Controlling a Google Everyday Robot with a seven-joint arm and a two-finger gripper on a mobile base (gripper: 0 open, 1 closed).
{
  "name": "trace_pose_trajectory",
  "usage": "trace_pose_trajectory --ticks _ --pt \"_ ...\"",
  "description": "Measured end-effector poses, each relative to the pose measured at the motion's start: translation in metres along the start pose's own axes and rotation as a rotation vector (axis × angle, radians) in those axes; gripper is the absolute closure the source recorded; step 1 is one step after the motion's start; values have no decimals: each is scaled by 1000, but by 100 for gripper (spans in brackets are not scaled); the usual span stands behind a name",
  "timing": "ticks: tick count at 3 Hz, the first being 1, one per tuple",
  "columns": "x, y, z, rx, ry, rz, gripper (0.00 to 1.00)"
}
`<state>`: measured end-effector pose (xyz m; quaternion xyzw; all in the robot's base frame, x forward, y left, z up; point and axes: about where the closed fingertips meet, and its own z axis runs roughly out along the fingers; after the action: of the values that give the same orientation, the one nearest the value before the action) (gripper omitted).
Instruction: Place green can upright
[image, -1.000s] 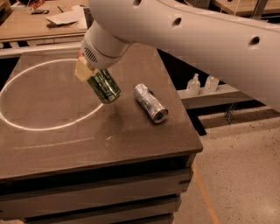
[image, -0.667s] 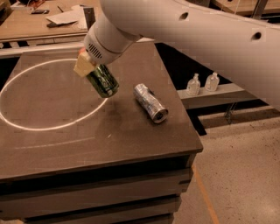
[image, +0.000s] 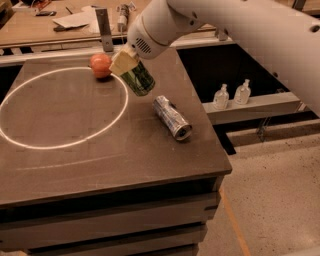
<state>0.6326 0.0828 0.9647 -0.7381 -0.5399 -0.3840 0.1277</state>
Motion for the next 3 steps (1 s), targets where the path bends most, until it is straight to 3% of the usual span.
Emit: trace_pose_trajectory --ticks 1,2,3 --pt "-39 23 -25 -55 -33 56 100" --pt "-49 28 -31 -52 -12 68 100" --pt "-112 60 -90 -106 68 149 100"
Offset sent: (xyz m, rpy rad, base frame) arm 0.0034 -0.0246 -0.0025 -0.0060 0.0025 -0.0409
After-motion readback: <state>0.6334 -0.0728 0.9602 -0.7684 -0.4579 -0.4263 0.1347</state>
